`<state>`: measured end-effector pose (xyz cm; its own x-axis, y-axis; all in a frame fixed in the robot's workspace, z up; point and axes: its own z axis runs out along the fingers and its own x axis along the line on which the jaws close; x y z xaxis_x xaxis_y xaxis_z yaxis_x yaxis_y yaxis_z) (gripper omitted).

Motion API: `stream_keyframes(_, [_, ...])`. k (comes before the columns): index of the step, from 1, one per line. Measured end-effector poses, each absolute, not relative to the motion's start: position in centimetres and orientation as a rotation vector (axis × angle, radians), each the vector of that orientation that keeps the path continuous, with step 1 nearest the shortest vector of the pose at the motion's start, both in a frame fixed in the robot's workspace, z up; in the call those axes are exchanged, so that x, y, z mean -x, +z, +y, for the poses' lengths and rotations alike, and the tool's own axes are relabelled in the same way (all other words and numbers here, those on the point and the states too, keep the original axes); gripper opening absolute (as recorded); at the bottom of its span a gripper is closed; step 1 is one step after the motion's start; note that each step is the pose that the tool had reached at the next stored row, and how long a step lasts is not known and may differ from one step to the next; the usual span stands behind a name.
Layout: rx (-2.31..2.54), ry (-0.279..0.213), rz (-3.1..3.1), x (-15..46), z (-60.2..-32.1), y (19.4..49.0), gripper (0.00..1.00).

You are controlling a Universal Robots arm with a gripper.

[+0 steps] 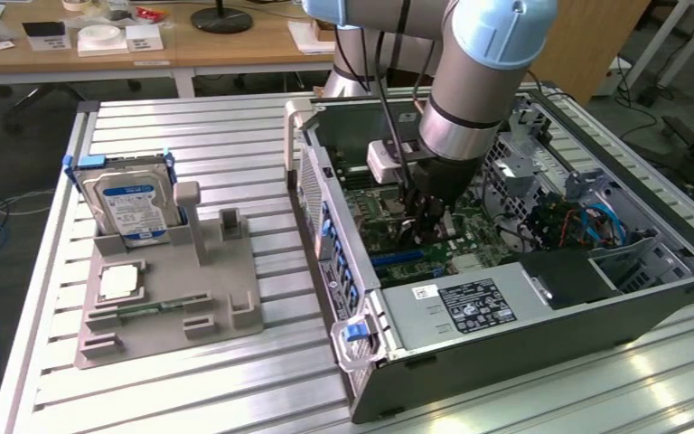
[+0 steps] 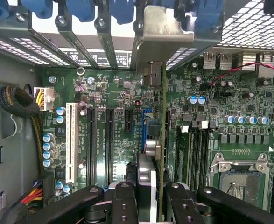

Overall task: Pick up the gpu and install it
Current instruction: 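Insert the gpu into the slot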

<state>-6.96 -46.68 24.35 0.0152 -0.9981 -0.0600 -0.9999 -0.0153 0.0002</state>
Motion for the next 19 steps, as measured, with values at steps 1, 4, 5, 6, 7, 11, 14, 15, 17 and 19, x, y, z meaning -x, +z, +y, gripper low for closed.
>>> stream_keyframes(1, [2.208, 0.067, 2.174, 6.96, -46.68, 24.29, 0.28])
stream_keyframes(4, [2.207, 0.069, 2.173, 6.97, -46.69, 24.03, 0.28])
stream_keyframes(5, [2.207, 0.069, 2.174, 6.97, -46.69, 24.0, 0.28])
stream_keyframes(6, [2.207, 0.069, 2.174, 6.98, -46.69, 23.99, 0.28])
stream_keyframes(7, [2.207, 0.069, 2.174, 6.97, -46.69, 23.98, 0.28])
stream_keyframes(11, [2.207, 0.069, 2.173, 7.1, -46.68, 23.93, 0.28])
stream_keyframes(14, [2.206, 0.07, 2.173, 7.11, -46.8, 23.84, 0.28])
stream_keyframes(15, [2.206, 0.07, 2.173, 7.11, -46.83, 23.81, 0.28])
stream_keyframes(17, [2.206, 0.071, 2.173, 7.2, -46.85, 23.77, 0.28])
stream_keyframes(19, [2.206, 0.071, 2.173, 7.36, -46.85, 23.73, 0.28])
